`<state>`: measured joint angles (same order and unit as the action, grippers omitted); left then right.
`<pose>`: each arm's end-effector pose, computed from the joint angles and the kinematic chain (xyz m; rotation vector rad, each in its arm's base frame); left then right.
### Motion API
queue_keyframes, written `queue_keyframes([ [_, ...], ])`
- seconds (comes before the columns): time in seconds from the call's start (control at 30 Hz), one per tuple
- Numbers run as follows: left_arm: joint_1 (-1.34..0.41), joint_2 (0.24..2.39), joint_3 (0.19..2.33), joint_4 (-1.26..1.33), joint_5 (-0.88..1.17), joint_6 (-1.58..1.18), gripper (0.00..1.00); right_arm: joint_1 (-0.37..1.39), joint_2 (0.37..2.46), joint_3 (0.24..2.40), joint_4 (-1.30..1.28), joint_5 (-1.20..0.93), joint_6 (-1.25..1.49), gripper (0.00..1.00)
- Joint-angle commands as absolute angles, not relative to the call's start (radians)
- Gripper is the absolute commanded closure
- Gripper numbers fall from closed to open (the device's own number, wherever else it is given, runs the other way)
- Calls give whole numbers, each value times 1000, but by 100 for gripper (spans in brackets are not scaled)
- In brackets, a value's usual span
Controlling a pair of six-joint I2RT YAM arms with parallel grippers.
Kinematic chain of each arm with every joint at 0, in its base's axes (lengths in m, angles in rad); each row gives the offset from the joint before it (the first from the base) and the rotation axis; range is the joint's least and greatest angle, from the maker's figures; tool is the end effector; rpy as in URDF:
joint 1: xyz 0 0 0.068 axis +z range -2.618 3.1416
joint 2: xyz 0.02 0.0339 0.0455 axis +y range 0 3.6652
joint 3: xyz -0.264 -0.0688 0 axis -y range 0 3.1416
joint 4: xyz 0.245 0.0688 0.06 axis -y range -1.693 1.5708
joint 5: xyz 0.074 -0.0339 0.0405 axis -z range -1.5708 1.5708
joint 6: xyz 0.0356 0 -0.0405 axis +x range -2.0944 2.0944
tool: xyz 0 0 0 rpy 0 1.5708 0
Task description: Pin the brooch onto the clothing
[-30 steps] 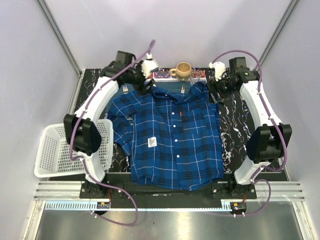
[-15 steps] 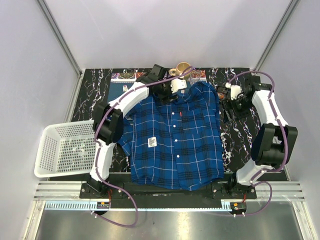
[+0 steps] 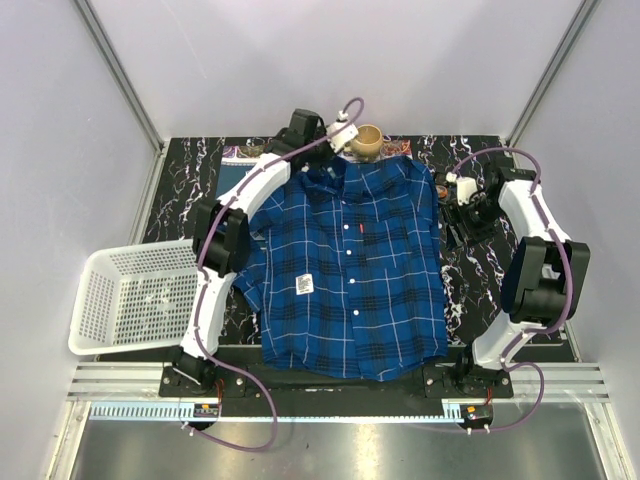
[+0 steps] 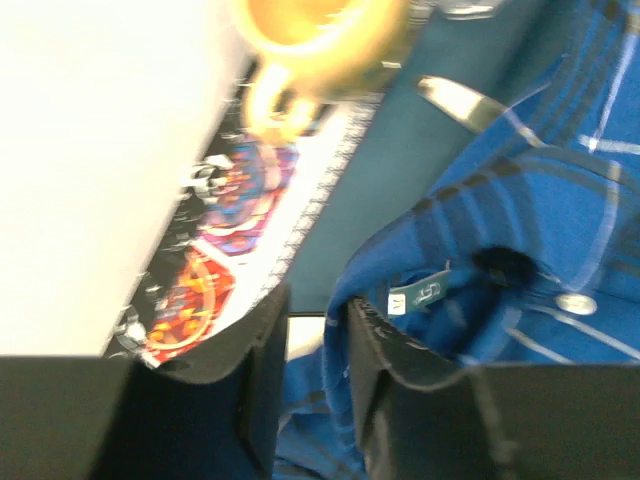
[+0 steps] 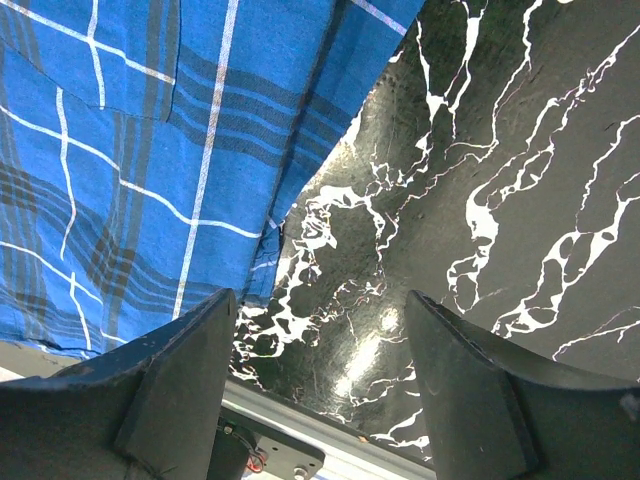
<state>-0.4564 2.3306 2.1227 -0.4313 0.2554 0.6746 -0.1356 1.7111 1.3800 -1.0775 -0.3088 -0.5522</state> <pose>0.4816 -0.2465 0.2483 1.2905 1.7701 -0.1594 0.3240 -0.0333 0.2455 -0.6282 2.7969 0.3414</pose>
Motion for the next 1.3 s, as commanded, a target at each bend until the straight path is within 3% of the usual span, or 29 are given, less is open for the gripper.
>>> queue_keyframes([
  [0.0, -420, 2420, 2357, -314, 83, 511, 62, -129, 1721, 1400, -1065, -334, -535, 25],
  [0.13, -404, 2450, 2390, -402, -121, 528, 50, -117, 1709, 1408, -1074, -353, -540, 25],
  [0.2, -382, 2352, 2262, -403, -129, 502, 37, -100, 1698, 1399, -1078, -354, -549, 25],
  [0.33, -255, 2139, 2038, -469, 141, 408, 15, -14, 1642, 1362, -1074, -356, -566, 25],
  [0.37, -233, 2094, 2004, -486, 194, 396, 1, -6, 1632, 1350, -1071, -351, -565, 25],
  [0.47, -164, 1947, 1882, -573, 366, 425, 3, 90, 1606, 1341, -1060, -351, -551, 25],
  [0.63, -167, 1695, 1623, -946, 531, 912, 11, 159, 1609, 1377, -1046, -379, -523, 25],
  [0.8, -265, 1577, 1382, -1124, 361, 1095, 13, 163, 1651, 1420, -1054, -414, -494, 25],
  [0.97, -370, 1499, 1166, -1049, 204, 1048, 7, 161, 1644, 1422, -1055, -417, -488, 25],
  [1.27, -451, 1623, 1077, -867, -87, 908, 2, 163, 1612, 1393, -1055, -408, -497, 25],
])
